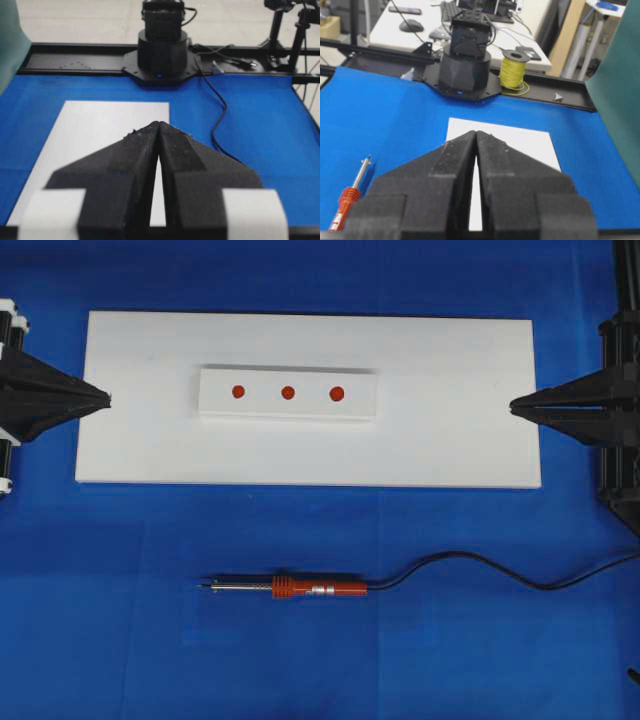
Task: Touch the tip of the soldering iron to the mark.
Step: 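Move the right gripper down over the red-handled soldering iron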
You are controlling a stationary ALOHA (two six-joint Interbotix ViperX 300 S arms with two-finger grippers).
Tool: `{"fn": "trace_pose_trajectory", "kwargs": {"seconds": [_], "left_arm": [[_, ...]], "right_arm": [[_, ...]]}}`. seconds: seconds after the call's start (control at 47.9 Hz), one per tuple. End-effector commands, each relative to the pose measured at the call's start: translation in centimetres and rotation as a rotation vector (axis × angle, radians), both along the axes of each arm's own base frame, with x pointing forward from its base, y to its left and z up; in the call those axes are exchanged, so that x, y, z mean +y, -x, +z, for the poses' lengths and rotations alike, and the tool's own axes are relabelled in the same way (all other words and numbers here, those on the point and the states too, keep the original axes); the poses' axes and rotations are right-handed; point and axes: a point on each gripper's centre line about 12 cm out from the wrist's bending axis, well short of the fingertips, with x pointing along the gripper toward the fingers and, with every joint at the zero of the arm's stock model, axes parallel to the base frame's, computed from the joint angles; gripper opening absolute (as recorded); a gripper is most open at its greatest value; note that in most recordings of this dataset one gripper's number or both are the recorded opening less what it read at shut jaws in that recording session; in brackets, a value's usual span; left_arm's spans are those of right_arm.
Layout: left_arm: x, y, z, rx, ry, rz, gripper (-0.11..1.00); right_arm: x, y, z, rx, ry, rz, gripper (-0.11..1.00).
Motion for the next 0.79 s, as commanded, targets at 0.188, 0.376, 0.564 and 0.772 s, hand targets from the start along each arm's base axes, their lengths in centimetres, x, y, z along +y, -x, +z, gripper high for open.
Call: {"fn": "trace_pose_trajectory", "kwargs": {"seconds": [0.188,0.376,0.564,0.772], "left_arm": [[-0.3,0.0,0.5,-0.014,0.009,-0.018,0.00],[-0.3,0.0,0.4,-0.011,0.008,-0.018,0.00],[-0.3,0.0,0.3,-0.009,0.008,-0.018,0.00],[-0.3,0.0,0.3,-0.009,0.008,-0.018,0.00]], "right_arm": [[0.0,-0.6,1.0,0.041,-0.026,0.003,-0.06],[0.2,-0.9,1.4,0.051,-0.061,0.011,-0.06],[0.9,-2.1,1.2,0.085,-0.096,0.045,-0.06],[2.8,-4.7,1.3,0.139,-0.119,0.115,0.02]]}}
